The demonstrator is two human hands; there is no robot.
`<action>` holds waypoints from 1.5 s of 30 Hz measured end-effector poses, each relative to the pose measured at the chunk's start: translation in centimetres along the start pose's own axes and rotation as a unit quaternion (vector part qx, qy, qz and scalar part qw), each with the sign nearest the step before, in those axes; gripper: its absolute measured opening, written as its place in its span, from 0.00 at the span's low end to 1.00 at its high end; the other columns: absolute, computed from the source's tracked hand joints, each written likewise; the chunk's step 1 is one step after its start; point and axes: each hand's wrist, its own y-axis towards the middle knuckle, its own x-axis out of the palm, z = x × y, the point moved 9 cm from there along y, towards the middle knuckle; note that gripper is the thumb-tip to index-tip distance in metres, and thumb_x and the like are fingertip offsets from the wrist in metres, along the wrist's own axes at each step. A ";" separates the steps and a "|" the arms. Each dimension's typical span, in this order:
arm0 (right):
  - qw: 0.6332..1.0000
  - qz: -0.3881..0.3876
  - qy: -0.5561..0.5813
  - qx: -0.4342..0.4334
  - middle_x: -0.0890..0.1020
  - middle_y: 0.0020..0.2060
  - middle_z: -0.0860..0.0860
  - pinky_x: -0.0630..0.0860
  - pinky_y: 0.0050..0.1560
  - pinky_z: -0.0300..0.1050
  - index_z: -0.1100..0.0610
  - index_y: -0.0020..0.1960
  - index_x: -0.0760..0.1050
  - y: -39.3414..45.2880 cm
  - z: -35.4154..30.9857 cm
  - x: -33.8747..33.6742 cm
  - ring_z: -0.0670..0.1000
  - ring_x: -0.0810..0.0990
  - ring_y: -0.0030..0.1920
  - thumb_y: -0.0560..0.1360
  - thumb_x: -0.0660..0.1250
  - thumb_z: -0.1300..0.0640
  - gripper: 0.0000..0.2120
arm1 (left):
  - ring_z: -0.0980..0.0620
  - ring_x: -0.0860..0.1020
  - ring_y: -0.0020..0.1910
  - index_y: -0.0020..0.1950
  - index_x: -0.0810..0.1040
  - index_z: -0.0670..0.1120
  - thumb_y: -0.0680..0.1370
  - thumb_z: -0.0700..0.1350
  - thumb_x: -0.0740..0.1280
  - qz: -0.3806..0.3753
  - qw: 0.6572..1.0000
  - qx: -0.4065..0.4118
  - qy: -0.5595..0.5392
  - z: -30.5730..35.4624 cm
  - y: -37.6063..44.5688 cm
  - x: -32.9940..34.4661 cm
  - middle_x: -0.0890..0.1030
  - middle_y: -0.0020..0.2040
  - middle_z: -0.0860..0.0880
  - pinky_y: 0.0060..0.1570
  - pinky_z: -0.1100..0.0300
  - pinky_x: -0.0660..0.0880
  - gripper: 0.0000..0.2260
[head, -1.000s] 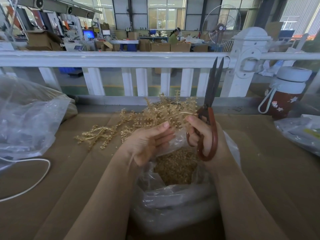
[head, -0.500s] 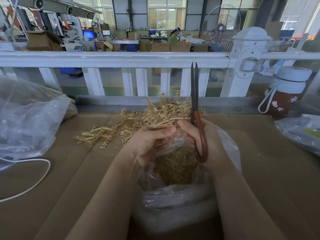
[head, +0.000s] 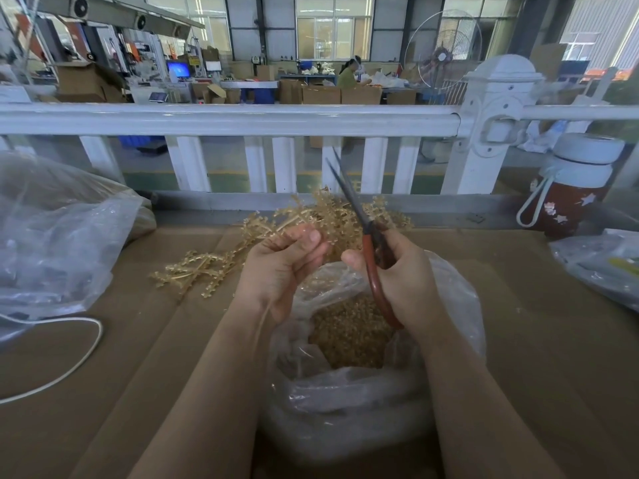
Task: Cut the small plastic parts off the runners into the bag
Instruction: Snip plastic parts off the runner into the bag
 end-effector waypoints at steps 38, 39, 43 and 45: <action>0.956 0.011 -0.279 -0.088 0.79 0.35 0.37 0.65 0.33 0.26 0.45 0.46 0.79 -0.6 -1.2 0.3 0.35 0.75 0.36 0.63 0.63 0.20 0.30 | 0.54 0.84 0.39 0.39 0.84 0.44 0.66 0.40 0.73 -0.007 0.993 0.112 0.031 2.2 -0.3 -0.2 0.85 0.39 0.47 0.43 0.64 0.79 0.03; 0.956 0.011 -0.280 -0.089 0.79 0.35 0.37 0.65 0.33 0.26 0.45 0.47 0.79 -0.6 -1.2 0.2 0.35 0.75 0.36 0.64 0.64 0.21 0.29 | 0.54 0.83 0.39 0.40 0.84 0.44 0.66 0.40 0.73 -0.006 0.993 0.111 0.030 2.2 -0.3 -0.2 0.85 0.38 0.47 0.42 0.64 0.79 0.04; 0.954 0.011 -0.286 -0.091 0.78 0.35 0.36 0.65 0.33 0.26 0.44 0.48 0.79 -0.7 -1.3 0.2 0.33 0.74 0.37 0.66 0.68 0.24 0.26 | 0.55 0.83 0.38 0.39 0.84 0.45 0.66 0.41 0.73 -0.010 0.993 0.110 0.036 2.1 -0.3 -0.2 0.84 0.38 0.49 0.42 0.64 0.78 0.03; 0.951 0.019 -0.291 -0.097 0.77 0.35 0.35 0.63 0.33 0.26 0.43 0.47 0.77 -0.9 -1.6 0.1 0.33 0.73 0.37 0.66 0.67 0.24 0.24 | 0.54 0.83 0.40 0.41 0.83 0.44 0.67 0.40 0.73 -0.015 0.993 0.111 0.039 2.1 -0.3 -0.2 0.84 0.38 0.48 0.47 0.62 0.79 0.04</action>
